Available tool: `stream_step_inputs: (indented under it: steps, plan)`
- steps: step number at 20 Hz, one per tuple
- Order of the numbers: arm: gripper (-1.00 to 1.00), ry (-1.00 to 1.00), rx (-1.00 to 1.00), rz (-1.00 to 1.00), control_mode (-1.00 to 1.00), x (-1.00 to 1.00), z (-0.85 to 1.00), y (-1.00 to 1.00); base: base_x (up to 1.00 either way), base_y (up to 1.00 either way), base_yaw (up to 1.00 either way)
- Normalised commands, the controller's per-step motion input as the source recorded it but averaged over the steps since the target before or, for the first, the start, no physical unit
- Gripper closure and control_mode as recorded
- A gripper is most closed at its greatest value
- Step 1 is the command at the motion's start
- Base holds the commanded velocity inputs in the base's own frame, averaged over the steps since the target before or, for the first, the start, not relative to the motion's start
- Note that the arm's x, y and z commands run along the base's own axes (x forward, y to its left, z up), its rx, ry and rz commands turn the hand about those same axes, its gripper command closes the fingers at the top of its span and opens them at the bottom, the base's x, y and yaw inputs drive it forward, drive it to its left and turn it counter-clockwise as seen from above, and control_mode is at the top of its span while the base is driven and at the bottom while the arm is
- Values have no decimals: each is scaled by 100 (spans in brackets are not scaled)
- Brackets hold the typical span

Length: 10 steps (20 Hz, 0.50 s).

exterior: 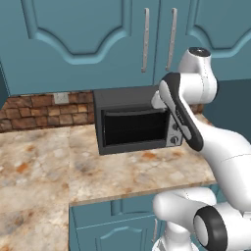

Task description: Move the bowls from the cabinet to the plates on the dining table.

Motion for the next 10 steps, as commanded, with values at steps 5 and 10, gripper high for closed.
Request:
stream_step_inputs:
  steps: [5, 10]
  plan:
    - [-100, -11, 0, 2, -100, -12, 31, 0, 0, 0, 0]
    - [-100, -13, 0, 2, -100, -9, 34, 0, 0, 0, 0]
